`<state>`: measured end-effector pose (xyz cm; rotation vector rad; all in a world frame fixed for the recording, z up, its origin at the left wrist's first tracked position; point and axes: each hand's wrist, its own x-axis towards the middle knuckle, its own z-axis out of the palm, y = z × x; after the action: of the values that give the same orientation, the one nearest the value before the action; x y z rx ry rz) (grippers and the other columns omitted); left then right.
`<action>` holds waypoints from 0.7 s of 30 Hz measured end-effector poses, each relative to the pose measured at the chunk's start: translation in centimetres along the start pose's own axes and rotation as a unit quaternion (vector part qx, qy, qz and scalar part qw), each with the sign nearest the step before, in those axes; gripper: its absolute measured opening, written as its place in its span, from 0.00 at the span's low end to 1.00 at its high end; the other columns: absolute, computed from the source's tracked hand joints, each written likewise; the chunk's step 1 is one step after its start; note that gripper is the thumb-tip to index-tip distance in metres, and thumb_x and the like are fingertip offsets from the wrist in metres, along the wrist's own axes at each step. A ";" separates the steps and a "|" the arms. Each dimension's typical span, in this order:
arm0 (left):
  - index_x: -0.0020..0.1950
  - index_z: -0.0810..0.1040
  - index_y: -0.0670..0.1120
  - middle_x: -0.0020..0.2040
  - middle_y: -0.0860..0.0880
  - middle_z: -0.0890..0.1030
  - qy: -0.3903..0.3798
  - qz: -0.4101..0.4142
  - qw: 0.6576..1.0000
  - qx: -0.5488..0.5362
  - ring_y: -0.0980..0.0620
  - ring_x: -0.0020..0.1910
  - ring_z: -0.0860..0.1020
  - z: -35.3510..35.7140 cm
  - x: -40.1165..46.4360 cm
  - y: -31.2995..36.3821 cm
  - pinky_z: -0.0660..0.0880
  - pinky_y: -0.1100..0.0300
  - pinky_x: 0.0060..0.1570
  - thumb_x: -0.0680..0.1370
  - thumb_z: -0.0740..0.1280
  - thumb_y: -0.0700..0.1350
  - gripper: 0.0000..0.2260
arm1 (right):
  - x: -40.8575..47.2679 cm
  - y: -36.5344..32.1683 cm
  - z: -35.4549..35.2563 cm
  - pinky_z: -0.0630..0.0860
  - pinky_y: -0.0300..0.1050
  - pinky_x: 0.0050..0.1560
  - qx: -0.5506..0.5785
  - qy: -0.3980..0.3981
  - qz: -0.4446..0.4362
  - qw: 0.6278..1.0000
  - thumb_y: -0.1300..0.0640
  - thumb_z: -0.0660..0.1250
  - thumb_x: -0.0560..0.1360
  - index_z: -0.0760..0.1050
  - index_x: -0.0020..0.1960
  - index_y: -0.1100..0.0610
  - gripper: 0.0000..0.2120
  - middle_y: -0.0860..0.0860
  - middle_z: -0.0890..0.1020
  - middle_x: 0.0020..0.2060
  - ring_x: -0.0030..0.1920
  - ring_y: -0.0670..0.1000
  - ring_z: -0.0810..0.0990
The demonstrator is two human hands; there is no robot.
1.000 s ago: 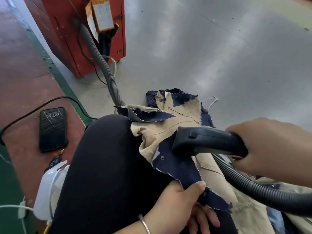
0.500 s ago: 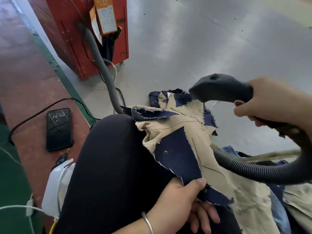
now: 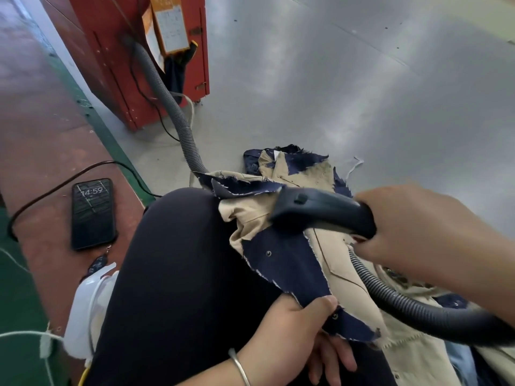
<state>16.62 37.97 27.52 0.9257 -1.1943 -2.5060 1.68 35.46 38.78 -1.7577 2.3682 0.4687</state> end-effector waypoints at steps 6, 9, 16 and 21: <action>0.44 0.76 0.35 0.29 0.42 0.80 0.026 0.005 0.999 0.043 0.50 0.20 0.73 -0.4 -0.6 0.2 0.64 0.64 0.18 0.80 0.57 0.44 0.14 | 3.8 2.7 0.1 0.64 0.36 0.22 0.115 0.035 0.051 0.991 0.55 0.72 0.71 0.76 0.46 0.52 0.06 0.50 0.78 0.30 0.24 0.46 0.77; 0.40 0.80 0.40 0.33 0.45 0.83 0.105 0.106 0.984 0.100 0.51 0.28 0.78 -0.7 -0.6 0.2 0.70 0.61 0.25 0.74 0.65 0.49 0.12 | 4.0 6.1 -0.5 0.66 0.34 0.16 0.204 0.060 0.084 0.973 0.58 0.72 0.71 0.74 0.43 0.55 0.07 0.53 0.79 0.21 0.16 0.47 0.76; 0.40 0.77 0.37 0.36 0.41 0.78 0.072 0.171 0.976 -0.118 0.48 0.35 0.78 -0.3 0.8 4.7 0.74 0.61 0.35 0.63 0.66 0.34 0.08 | 2.6 9.7 -1.9 0.74 0.45 0.19 0.269 0.078 0.108 0.954 0.54 0.74 0.60 0.76 0.35 0.56 0.10 0.54 0.80 0.21 0.18 0.53 0.79; 0.31 0.81 0.40 0.29 0.45 0.80 -0.157 0.058 0.984 -0.068 0.53 0.27 0.79 0.4 -1.1 6.9 0.74 0.67 0.30 0.57 0.64 0.37 0.08 | 2.6 13.3 -3.5 0.79 0.61 0.25 0.351 0.122 0.128 0.920 0.47 0.72 0.47 0.79 0.37 0.48 0.19 0.58 0.78 0.21 0.19 0.60 0.78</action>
<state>16.71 34.26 33.40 0.4244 -1.1045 -2.6656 -11.54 35.38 43.38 -1.2295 2.4741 -0.5568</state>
